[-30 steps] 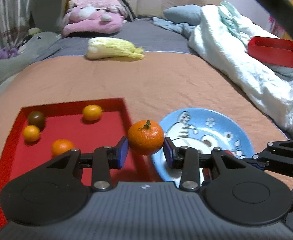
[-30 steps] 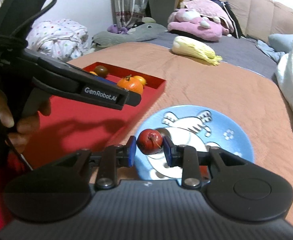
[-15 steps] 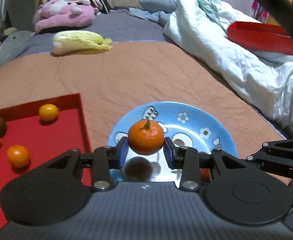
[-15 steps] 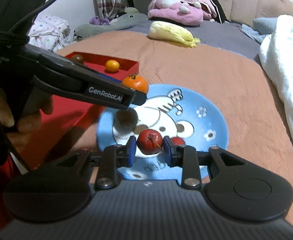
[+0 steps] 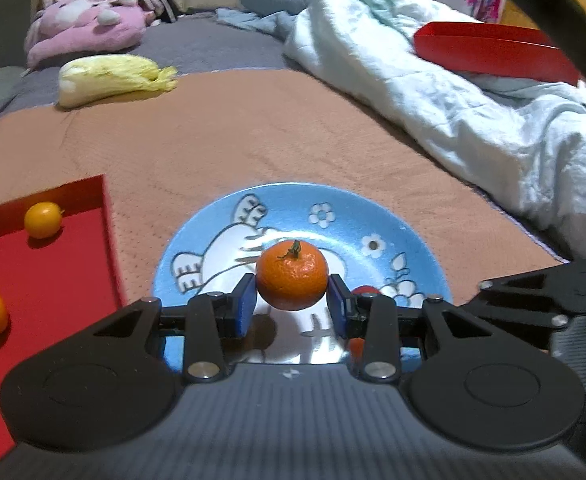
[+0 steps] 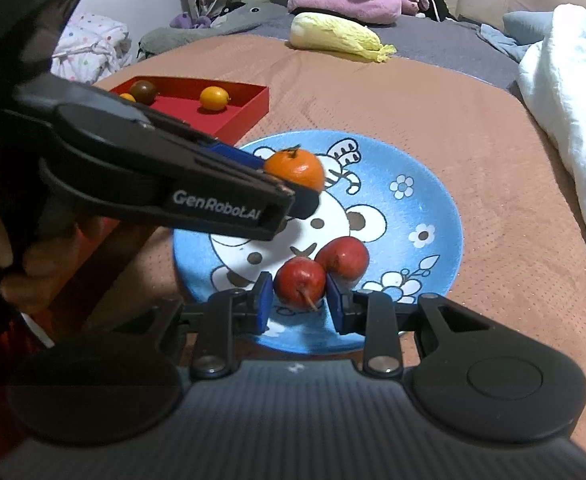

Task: Organize fruits
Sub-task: 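Carry the tangerine and apple with both tools over the blue plate, then open both tools to release the tangerine and apple onto the plate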

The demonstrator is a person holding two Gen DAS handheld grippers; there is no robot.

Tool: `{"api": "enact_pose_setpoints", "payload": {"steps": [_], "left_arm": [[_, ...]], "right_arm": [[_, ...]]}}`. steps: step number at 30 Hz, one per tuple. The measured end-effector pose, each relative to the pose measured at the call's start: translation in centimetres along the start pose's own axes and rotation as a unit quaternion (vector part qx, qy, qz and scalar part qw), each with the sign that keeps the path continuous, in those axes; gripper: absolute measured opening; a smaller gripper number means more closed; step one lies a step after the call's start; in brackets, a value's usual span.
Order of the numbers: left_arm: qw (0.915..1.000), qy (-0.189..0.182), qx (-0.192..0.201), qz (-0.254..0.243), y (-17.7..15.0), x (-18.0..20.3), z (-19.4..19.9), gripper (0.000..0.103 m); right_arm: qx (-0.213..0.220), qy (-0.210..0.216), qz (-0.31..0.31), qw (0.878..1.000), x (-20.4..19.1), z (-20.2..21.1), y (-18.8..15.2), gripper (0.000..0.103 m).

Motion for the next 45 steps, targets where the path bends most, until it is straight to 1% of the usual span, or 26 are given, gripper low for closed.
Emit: {"api": "enact_pose_setpoints", "payload": {"steps": [3,9,15,21,22,24,27,28,29,30,31,32,35,45], "left_arm": [[1.0000,-0.007,-0.003,-0.006,0.1,0.5,-0.1,0.044],[0.9999,-0.001,-0.007,-0.014,-0.1,0.9,-0.2,0.045],[0.9996,-0.005,-0.007,-0.028,-0.4,1.2,-0.1,0.045],[0.9996,-0.001,0.005,-0.029,-0.4,1.0,0.3,0.046],[0.9996,0.001,0.008,-0.029,-0.4,0.9,0.5,0.047],[0.9995,0.009,0.017,-0.025,-0.3,0.7,0.8,0.063],[0.9991,0.008,0.037,-0.018,0.2,0.6,1.8,0.069],[0.9989,0.006,0.043,-0.015,0.3,0.7,2.1,0.070],[0.9988,0.006,0.047,-0.014,0.4,0.7,2.4,0.073],[0.9985,0.006,0.052,-0.013,0.5,0.7,2.7,0.075],[0.9983,0.005,0.056,-0.013,0.5,0.7,3.0,0.075],[0.9982,0.005,0.058,-0.013,0.5,0.7,3.3,0.076],[0.9978,0.011,0.064,-0.013,0.5,0.7,4.1,0.076],[0.9952,0.039,0.090,-0.002,0.5,0.0,7.0,0.077]], "right_arm": [[-0.009,-0.003,0.000,1.000,-0.1,-0.5,-0.2,0.033],[-0.008,-0.010,0.003,1.000,-0.4,-0.7,-0.2,0.033],[-0.009,-0.021,0.010,1.000,-0.9,-0.7,-0.5,0.034],[-0.010,-0.034,0.009,0.999,-0.7,-0.5,-0.5,0.034],[-0.011,-0.036,0.007,0.999,-0.6,-0.6,-0.5,0.033],[-0.012,-0.042,0.000,0.999,-0.5,-0.6,-0.5,0.033],[-0.018,-0.046,-0.013,0.999,-0.3,-0.9,-0.6,0.033],[-0.019,-0.048,-0.019,0.998,-0.3,-0.9,-0.5,0.034],[-0.020,-0.051,-0.022,0.998,-0.3,-0.9,-0.5,0.045],[-0.021,-0.052,-0.024,0.998,-0.3,-0.9,-0.5,0.053],[-0.019,-0.054,-0.027,0.998,-0.4,-0.7,-0.5,0.065],[-0.014,-0.053,-0.028,0.998,-0.4,-0.4,-0.4,0.067],[-0.004,-0.056,-0.020,0.998,-0.6,0.4,-0.2,0.067],[0.009,-0.063,-0.004,0.998,-1.0,2.2,0.3,0.067]]}}
Point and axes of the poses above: each gripper's, at about its wrist camera, not at the fingertips, and z roughly against the way its jaws point, x to its right, y to its top, the point moved 2 cm from there along -z, roughly the way its jaws point, and after that the axes turned 12 degrees about -y, right-handed, at the moved point
